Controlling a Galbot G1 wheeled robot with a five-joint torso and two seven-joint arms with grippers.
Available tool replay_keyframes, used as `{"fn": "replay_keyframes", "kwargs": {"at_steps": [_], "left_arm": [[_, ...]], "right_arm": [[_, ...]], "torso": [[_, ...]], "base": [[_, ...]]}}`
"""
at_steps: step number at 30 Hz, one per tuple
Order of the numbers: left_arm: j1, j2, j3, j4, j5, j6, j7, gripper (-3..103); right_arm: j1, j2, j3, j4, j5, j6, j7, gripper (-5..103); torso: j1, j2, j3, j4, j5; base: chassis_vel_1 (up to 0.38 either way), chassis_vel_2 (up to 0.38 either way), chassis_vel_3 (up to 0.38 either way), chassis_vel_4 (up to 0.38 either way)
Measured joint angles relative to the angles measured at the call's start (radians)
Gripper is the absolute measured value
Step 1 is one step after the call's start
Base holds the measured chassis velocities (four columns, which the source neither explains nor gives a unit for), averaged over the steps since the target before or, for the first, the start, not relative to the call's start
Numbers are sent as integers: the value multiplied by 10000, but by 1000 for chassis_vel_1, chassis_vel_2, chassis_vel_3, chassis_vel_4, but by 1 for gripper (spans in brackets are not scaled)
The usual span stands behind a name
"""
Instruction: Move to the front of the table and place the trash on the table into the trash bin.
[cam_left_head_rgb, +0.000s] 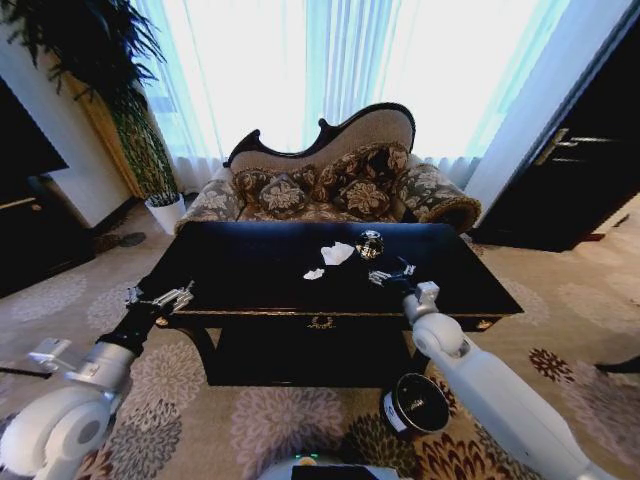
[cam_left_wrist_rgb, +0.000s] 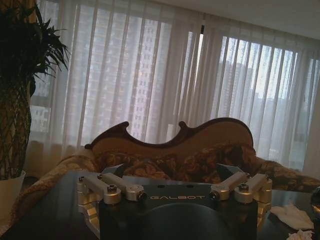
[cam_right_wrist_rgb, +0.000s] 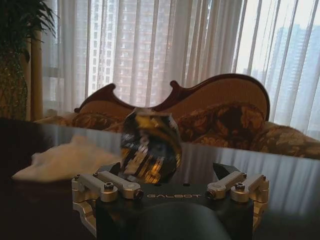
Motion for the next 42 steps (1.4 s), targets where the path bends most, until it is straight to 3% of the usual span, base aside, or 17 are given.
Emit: {"fn": "replay_keyframes", "kwargs": {"at_steps": [19, 26, 27, 30, 37, 42], "left_arm": [[0, 0, 0, 0, 0, 0, 0, 100], [0, 0, 0, 0, 0, 0, 0, 100], [0, 0, 0, 0, 0, 0, 0, 100], [0, 0, 0, 0, 0, 0, 0, 100], [0, 0, 0, 0, 0, 0, 0, 100], [0, 0, 0, 0, 0, 0, 0, 100]], "right_arm": [[2322, 513, -1322, -1890, -60, 14, -58, 100], [2511, 774, -1547, -2251, -233, 69, -38, 100], [2487, 835, -1546, -2261, -243, 104, -41, 90], [2447, 867, -1522, -2256, -244, 129, -48, 85], [2302, 761, -1371, -1970, -191, 144, -26, 52], [2203, 730, -1314, -1805, -148, 135, 22, 41]], "torso": [[-2, 0, 0, 0, -1], [-2, 0, 0, 0, 0], [-2, 0, -1, 0, -1], [-2, 0, -1, 1, 1], [-2, 0, -1, 0, -1], [-2, 2, -1, -1, 0]], "base": [[0, 0, 0, 0], [0, 0, 0, 0], [0, 0, 0, 0], [0, 0, 0, 0], [0, 0, 0, 0], [0, 0, 0, 0]]}}
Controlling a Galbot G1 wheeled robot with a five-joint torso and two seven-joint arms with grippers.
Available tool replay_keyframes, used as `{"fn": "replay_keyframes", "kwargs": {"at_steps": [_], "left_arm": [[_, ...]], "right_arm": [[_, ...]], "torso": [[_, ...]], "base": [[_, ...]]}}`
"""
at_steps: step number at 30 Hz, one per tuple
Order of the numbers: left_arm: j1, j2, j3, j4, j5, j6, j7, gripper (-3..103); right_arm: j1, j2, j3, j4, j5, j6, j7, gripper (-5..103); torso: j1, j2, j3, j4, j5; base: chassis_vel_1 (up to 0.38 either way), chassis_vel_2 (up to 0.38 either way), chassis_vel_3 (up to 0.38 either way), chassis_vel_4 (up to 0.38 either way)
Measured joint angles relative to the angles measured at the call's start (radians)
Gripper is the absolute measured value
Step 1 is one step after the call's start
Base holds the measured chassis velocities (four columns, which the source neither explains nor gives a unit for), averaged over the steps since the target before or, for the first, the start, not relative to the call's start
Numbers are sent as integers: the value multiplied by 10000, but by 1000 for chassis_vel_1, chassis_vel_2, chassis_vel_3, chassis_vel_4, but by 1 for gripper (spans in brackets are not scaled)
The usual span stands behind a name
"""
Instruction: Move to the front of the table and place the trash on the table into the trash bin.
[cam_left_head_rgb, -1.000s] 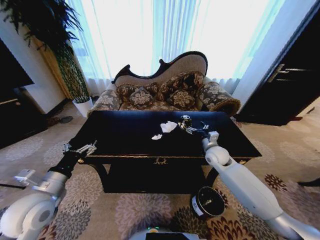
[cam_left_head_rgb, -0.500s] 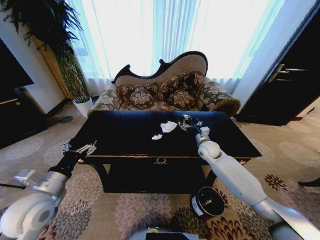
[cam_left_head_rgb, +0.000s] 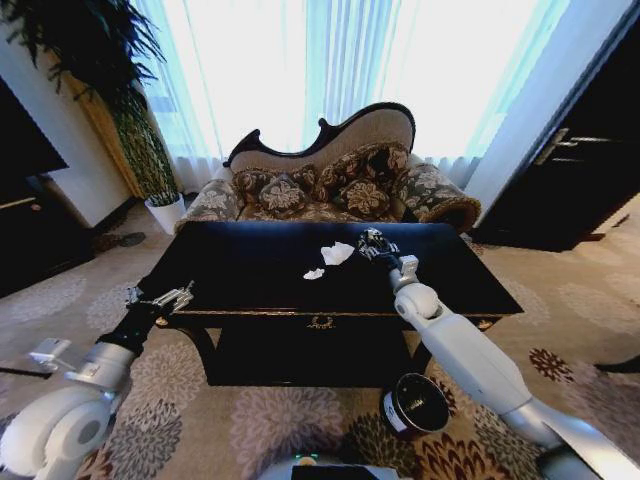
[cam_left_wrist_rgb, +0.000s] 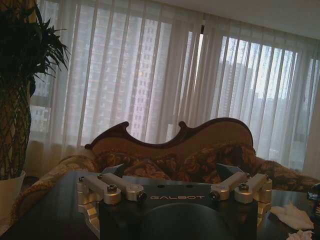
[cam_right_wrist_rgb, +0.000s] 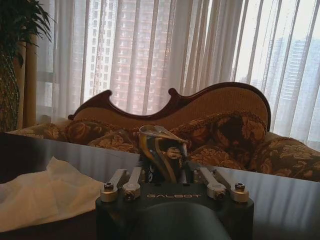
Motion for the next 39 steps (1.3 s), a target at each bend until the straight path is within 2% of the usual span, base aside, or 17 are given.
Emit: {"fn": "replay_keyframes", "kwargs": {"at_steps": [3, 6, 10, 18, 28, 31, 39], "left_arm": [[0, 0, 0, 0, 0, 0, -1, 100], [0, 0, 0, 0, 0, 0, 0, 100], [0, 0, 0, 0, 0, 0, 0, 100], [0, 0, 0, 0, 0, 0, 0, 100], [0, 0, 0, 0, 0, 0, -1, 100], [0, 0, 0, 0, 0, 0, 0, 100], [0, 0, 0, 0, 0, 0, 0, 100]], "right_arm": [[-97, 0, 41, 155, 27, -23, 62, 25], [-180, 7, 96, 268, 55, -44, 127, 20], [-381, -11, 274, 580, 167, -84, 222, 2], [-1161, -280, 999, 1467, 547, -205, 370, 0], [-3737, -562, 3320, 3210, 663, -187, 354, 0], [-5074, -253, 4469, 4276, 521, -127, 337, 0], [-6799, 729, 6091, 5223, 91, 107, 54, 0]], "torso": [[0, 0, 0, 0, 0], [0, 0, 0, 1, 0], [0, 0, 1, 0, 1], [0, 0, 0, 2, 0], [0, 0, 0, 0, 2], [0, 0, -1, -1, 0], [-1, 0, -1, 4, -2]], "base": [[0, 0, 0, 0], [0, 0, 0, 0], [0, 0, 0, 0], [0, 0, 0, 0], [0, 0, 0, 0], [0, 0, 0, 0], [0, 0, 0, 0]]}}
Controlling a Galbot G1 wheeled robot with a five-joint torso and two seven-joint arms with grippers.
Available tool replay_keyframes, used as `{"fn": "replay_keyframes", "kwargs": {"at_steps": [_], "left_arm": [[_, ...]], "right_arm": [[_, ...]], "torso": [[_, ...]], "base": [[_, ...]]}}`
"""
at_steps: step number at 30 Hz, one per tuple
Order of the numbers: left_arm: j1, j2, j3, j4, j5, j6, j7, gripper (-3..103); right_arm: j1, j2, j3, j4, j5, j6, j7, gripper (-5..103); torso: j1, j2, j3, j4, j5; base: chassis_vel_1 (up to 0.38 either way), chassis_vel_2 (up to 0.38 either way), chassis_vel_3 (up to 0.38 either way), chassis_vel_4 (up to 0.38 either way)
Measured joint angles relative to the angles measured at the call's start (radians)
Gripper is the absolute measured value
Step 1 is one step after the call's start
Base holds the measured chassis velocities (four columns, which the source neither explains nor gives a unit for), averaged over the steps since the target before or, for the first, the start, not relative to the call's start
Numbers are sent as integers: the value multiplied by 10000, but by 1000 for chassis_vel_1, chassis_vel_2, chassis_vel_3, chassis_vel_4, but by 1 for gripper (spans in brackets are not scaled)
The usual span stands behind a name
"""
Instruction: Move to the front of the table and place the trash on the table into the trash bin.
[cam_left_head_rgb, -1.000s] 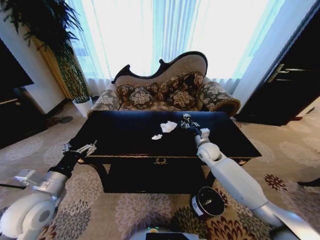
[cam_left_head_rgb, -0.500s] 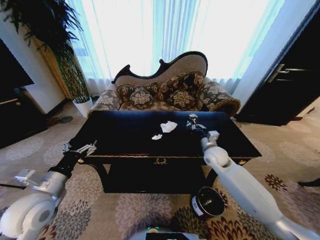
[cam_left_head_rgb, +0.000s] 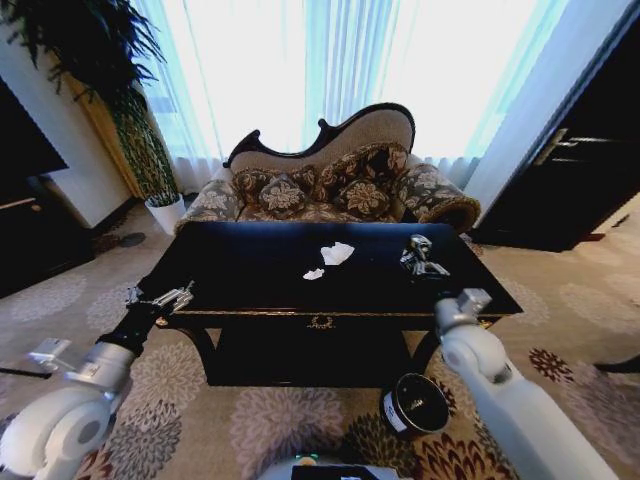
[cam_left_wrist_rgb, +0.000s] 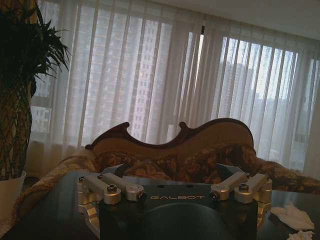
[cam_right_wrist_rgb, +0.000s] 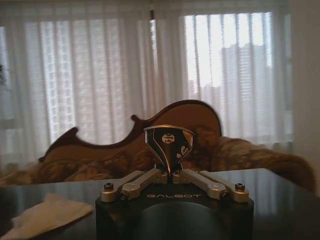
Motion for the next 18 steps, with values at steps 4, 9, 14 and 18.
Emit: {"fn": "replay_keyframes", "kwargs": {"at_steps": [4, 9, 14, 18], "left_arm": [[-1, 0, 0, 0, 0, 0, 2, 100], [-1, 0, -1, 0, 0, 0, -1, 100], [0, 0, -1, 0, 0, 2, 0, 100], [0, 0, 0, 1, 0, 1, 0, 100]], "right_arm": [[-999, 987, 673, -141, -565, 587, -443, 0], [-1682, 2407, 749, -645, -970, 1370, -728, 0], [-1933, 2959, 969, -1112, -1062, 1923, -809, 0], [-1987, 3018, 1449, -1405, -598, 2009, -804, 0]], "torso": [[-1, 1, 0, -5, 0], [0, 0, 0, -4, -1], [-3, 3, -3, -6, -17], [-5, 5, -4, -5, -8]], "base": [[0, 0, 0, 0], [0, 0, 0, 0], [0, 0, 0, 0], [0, 0, 0, 0]]}}
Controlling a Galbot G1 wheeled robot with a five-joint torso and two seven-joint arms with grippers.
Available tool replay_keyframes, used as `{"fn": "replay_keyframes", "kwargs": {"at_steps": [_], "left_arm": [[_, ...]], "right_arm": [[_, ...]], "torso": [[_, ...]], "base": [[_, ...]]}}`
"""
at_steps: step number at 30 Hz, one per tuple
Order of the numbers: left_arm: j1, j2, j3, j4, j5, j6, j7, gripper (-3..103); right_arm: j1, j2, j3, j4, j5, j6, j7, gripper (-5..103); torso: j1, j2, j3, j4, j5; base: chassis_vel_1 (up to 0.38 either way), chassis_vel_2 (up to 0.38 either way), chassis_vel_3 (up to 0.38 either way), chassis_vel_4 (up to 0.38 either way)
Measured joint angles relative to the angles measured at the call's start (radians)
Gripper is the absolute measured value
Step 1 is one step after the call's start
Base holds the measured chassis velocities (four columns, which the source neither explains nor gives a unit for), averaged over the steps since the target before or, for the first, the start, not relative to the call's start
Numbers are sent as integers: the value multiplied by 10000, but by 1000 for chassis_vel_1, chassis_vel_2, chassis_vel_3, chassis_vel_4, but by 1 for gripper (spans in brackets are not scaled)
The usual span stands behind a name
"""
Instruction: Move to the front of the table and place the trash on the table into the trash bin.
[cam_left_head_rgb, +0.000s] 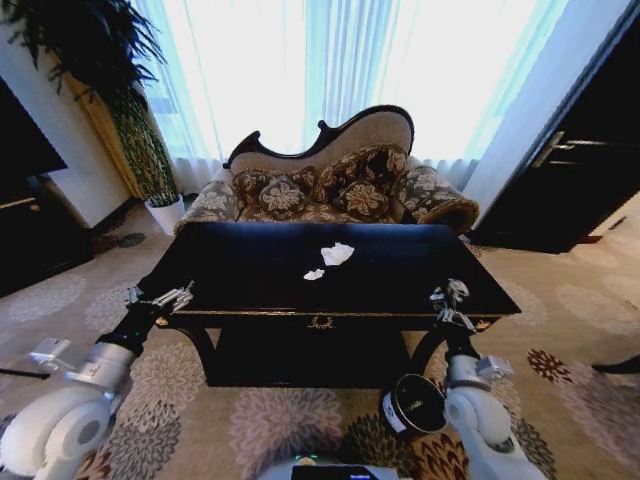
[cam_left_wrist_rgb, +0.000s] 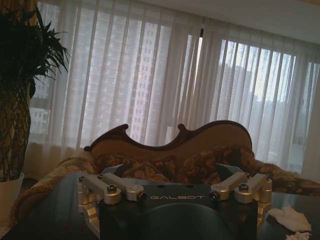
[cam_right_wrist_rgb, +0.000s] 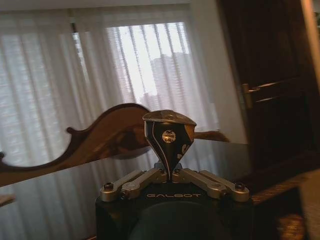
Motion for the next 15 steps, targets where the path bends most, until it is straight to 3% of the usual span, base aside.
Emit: {"fn": "replay_keyframes", "kwargs": {"at_steps": [8, 15], "left_arm": [[0, 0, 0, 0, 0, 0, 1, 100], [0, 0, 0, 0, 0, 0, 0, 100]], "right_arm": [[-864, -331, 1602, 589, 1621, -254, 191, 0], [-1581, -328, 2553, 804, 2043, -191, 205, 0]], "torso": [[9, -11, 10, 3, 24], [8, -10, 8, 3, 17]], "base": [[0, 0, 0, 0], [0, 0, 0, 0]]}}
